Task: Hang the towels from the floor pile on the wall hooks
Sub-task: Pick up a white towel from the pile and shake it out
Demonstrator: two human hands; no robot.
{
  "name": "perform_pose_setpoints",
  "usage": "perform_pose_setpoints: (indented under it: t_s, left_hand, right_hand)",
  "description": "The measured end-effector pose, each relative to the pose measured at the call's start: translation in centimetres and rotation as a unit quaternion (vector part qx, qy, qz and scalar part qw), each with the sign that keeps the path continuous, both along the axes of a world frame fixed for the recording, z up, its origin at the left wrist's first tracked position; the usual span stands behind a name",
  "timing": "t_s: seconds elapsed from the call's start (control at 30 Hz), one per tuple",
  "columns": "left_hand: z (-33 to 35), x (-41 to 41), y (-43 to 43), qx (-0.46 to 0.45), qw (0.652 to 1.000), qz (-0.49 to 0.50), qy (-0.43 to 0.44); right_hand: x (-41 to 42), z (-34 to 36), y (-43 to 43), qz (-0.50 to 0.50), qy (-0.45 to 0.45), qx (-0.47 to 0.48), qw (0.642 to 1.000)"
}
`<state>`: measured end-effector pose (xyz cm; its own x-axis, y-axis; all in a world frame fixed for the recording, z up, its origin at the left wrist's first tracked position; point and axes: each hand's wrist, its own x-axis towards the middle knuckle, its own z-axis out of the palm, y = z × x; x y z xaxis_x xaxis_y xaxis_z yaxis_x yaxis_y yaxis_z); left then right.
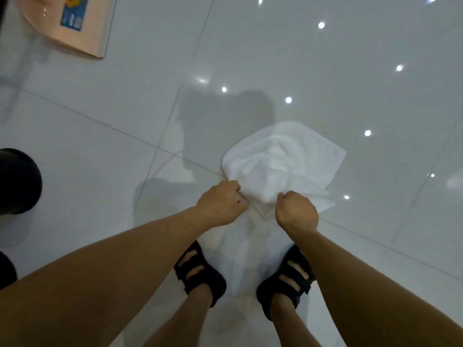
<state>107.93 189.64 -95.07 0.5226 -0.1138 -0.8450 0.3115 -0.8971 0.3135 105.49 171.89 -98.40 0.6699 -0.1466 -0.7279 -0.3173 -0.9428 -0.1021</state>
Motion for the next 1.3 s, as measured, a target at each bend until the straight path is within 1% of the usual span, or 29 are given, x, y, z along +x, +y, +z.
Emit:
perform_pose_setpoints:
  t_s: [0.07, 0.1, 0.13, 0.2, 0.23, 0.3, 0.37, 0.43, 0.47, 0.53, 0.63, 0.7, 0.73, 0.8, 0.87, 0.93, 1.0, 1.03, 1.07, 1.1, 1.17, 1.23, 1.3]
  left_hand:
    - [3.3, 0.6, 0.2, -0.013, 1.000, -0.004, -0.011]
    - [5.1, 1.0, 0.4, -0.017, 1.000, -0.005, -0.018]
    - [7.0, 1.3, 0.5, -0.020, 0.999, -0.005, -0.025]
    - [11.0, 2.1, 0.8, -0.023, 0.999, -0.002, -0.045]
    - [13.2, 2.6, 1.0, -0.026, 0.998, -0.001, -0.055]
    - [18.0, 3.8, 1.6, -0.041, 0.996, -0.001, -0.084]
    - [23.2, 5.2, 2.5, -0.061, 0.990, 0.006, -0.128]
    - [28.6, 6.6, 3.7, -0.076, 0.981, 0.011, -0.176]
    - [31.4, 7.4, 4.4, -0.084, 0.975, 0.007, -0.204]
    - [37.2, 8.8, 5.9, -0.110, 0.965, -0.026, -0.237]
    - [44.8, 10.2, 8.5, -0.139, 0.959, -0.096, -0.227]
    - [49.3, 10.7, 10.6, -0.131, 0.955, -0.121, -0.235]
    - [51.3, 10.8, 11.8, -0.127, 0.951, -0.119, -0.256]
    - [55.4, 10.8, 14.5, -0.131, 0.941, -0.069, -0.304]
    - [59.3, 10.8, 17.0, -0.132, 0.927, 0.001, -0.351]
    - [63.3, 10.8, 20.2, -0.111, 0.907, 0.065, -0.401]
    - [66.8, 10.7, 23.3, -0.101, 0.881, 0.132, -0.442]
    - [68.3, 10.6, 24.7, -0.100, 0.868, 0.162, -0.459]
    - [69.6, 10.3, 26.0, -0.094, 0.857, 0.181, -0.473]
    - [70.7, 9.9, 27.2, -0.081, 0.849, 0.193, -0.484]
    - [72.4, 8.8, 29.5, -0.047, 0.840, 0.211, -0.498]
    - [74.2, 7.8, 31.5, -0.005, 0.830, 0.219, -0.513]
    - [76.1, 6.8, 33.0, 0.045, 0.811, 0.218, -0.541]
  right_hand:
    - [0.8, 3.6, 0.2, 0.014, -0.031, 0.001, 0.999]
    - [1.2, 5.5, 0.3, 0.000, -0.048, 0.008, 0.999]
    - [1.8, 7.5, 0.4, -0.023, -0.066, 0.026, 0.997]
    - [2.7, 11.9, 0.7, -0.070, -0.119, 0.096, 0.986]
    - [3.1, 14.3, 1.0, -0.096, -0.150, 0.140, 0.974]
    - [4.0, 19.6, 1.7, -0.167, -0.199, 0.227, 0.939]
    - [5.2, 25.2, 2.7, -0.234, -0.213, 0.306, 0.898]
    - [6.7, 30.8, 3.7, -0.268, -0.216, 0.365, 0.865]
    - [7.5, 33.6, 4.4, -0.273, -0.219, 0.380, 0.856]
    - [9.0, 39.4, 6.0, -0.259, -0.217, 0.400, 0.852]
    - [11.1, 47.9, 9.1, -0.193, -0.219, 0.439, 0.850]
    - [12.5, 53.1, 11.0, -0.134, -0.221, 0.456, 0.852]
    - [13.0, 55.4, 11.6, -0.106, -0.217, 0.457, 0.856]
    - [13.6, 59.1, 12.6, -0.067, -0.196, 0.463, 0.862]
    - [13.9, 61.6, 13.3, -0.039, -0.127, 0.471, 0.872]
    - [13.9, 63.8, 15.2, 0.023, -0.076, 0.435, 0.897]
    - [13.9, 65.8, 17.9, 0.111, -0.080, 0.382, 0.914]
    - [14.1, 66.7, 19.3, 0.144, -0.086, 0.365, 0.916]
    - [14.2, 67.7, 20.7, 0.157, -0.089, 0.365, 0.913]
    - [14.4, 68.8, 21.9, 0.147, -0.087, 0.382, 0.908]
    - [14.6, 71.2, 23.9, 0.079, -0.069, 0.441, 0.891]
    - [15.0, 73.3, 25.3, 0.004, -0.017, 0.509, 0.860]
    - [15.6, 75.1, 26.8, -0.039, 0.072, 0.580, 0.811]
